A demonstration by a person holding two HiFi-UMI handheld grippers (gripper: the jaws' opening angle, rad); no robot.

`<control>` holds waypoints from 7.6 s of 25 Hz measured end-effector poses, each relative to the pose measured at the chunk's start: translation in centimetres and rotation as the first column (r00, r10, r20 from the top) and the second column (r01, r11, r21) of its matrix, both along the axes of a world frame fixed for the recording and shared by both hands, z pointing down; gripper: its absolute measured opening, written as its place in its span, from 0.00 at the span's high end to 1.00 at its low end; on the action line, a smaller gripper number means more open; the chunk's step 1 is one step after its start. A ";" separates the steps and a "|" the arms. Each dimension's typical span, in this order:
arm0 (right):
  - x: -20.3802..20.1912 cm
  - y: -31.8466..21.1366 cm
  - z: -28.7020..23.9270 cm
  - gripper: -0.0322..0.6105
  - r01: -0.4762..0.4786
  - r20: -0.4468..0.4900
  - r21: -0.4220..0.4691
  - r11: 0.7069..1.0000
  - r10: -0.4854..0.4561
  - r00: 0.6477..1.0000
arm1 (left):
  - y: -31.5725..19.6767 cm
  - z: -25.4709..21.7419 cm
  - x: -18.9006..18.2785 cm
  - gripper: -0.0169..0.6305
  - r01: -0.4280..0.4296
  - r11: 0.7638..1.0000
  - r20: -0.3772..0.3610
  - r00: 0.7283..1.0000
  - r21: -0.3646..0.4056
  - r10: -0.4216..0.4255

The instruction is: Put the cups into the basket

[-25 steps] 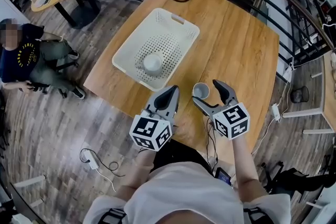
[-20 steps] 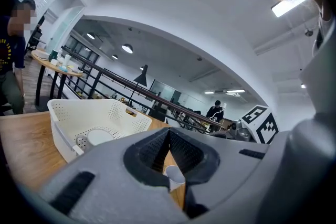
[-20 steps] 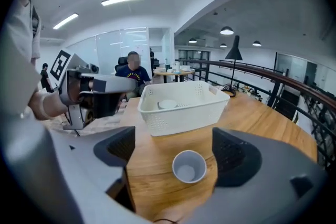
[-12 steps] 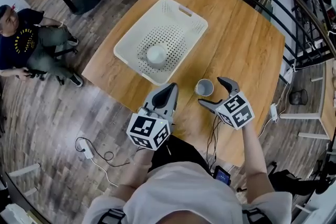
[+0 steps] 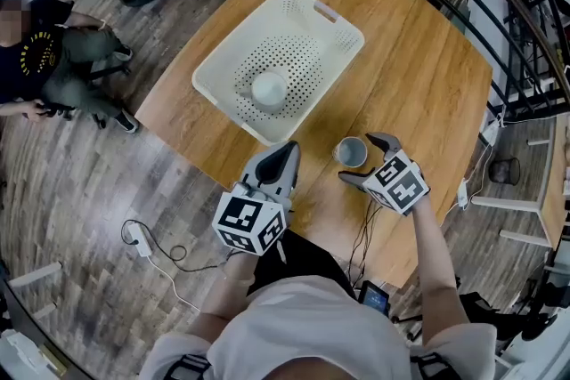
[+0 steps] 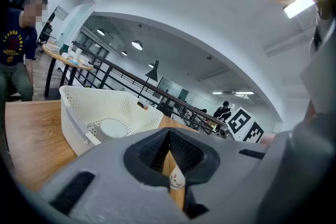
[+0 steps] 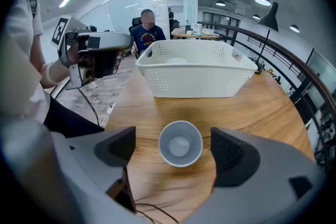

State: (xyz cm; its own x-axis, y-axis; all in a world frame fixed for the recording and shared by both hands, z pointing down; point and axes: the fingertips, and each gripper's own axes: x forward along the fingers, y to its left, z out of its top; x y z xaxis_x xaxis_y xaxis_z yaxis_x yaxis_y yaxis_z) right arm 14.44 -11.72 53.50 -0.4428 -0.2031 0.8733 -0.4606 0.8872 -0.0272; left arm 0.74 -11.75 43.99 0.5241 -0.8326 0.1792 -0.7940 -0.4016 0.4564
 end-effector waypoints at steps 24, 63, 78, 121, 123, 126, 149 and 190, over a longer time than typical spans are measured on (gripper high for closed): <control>-0.2 -0.8 5.5 0.29 0.078 -0.181 -0.105 0.991 -0.096 0.979 | -1.6 0.9 -1.2 0.96 0.043 0.999 -0.030 0.999 -0.019 -0.044; 0.0 -2.8 -3.0 0.39 -0.083 -0.027 -0.055 0.995 0.082 0.996 | -1.5 -1.7 -0.9 0.96 0.028 0.999 -0.013 1.000 0.036 -0.027; -2.0 -4.1 -11.6 0.39 -0.040 0.019 0.024 0.999 0.040 0.999 | -2.5 -4.4 -1.5 0.96 0.022 0.998 0.020 1.000 0.058 -0.023; -15.3 -22.5 -5.3 0.39 0.115 -0.011 -0.039 0.993 -0.116 0.993 | -20.3 -3.6 -7.6 0.96 0.084 0.993 0.095 0.991 0.087 -0.092; -16.0 -22.6 -4.4 0.39 0.133 -0.047 -0.058 0.989 -0.136 0.990 | -20.7 -3.2 -8.3 0.96 0.094 0.992 0.094 0.990 0.082 -0.102; -16.4 -23.1 -2.5 0.39 0.149 -0.104 -0.076 0.986 -0.156 0.982 | -20.9 -2.7 -8.8 0.96 0.108 0.991 0.087 0.990 0.076 -0.114; -17.1 -22.5 4.3 0.39 0.236 -0.211 -0.131 0.963 -0.259 0.942 | -20.7 -1.4 -9.7 0.96 0.130 0.990 0.036 0.991 0.051 -0.132; -10.7 -13.5 -13.9 0.77 -0.274 0.442 0.317 0.908 0.114 0.890 | -10.7 -5.8 -2.5 0.96 0.018 0.993 0.069 0.997 0.114 -0.026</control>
